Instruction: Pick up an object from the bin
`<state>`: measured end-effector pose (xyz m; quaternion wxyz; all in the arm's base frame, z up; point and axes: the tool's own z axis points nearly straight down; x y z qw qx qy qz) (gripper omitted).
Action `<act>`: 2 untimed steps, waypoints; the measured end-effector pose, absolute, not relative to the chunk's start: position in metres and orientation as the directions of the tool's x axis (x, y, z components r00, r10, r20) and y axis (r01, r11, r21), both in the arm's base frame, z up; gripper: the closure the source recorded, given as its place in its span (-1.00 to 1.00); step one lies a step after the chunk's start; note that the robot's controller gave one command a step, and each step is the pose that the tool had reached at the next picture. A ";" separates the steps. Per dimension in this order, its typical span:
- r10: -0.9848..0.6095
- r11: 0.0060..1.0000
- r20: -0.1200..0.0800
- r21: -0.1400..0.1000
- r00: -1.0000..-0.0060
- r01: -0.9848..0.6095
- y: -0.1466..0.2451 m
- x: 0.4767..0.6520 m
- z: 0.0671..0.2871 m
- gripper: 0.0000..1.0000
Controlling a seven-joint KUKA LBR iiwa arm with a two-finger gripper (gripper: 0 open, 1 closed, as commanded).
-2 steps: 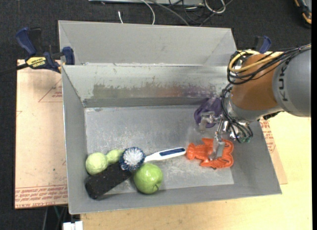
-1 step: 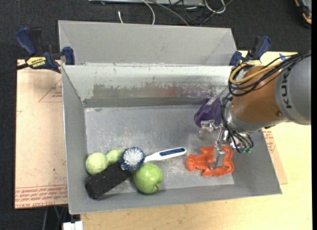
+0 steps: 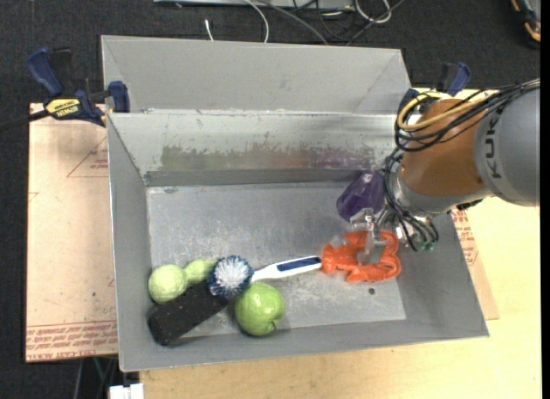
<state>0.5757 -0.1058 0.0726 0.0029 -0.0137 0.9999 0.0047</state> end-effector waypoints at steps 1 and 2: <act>-0.027 1.000 -0.006 0.009 -1.000 -0.028 -0.106 0.576 0.073 1.00; -0.028 1.000 0.002 0.012 -1.000 -0.028 -0.105 0.573 0.116 1.00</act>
Offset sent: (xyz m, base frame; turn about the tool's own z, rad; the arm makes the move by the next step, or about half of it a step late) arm 0.0001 -0.0001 0.1118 0.0000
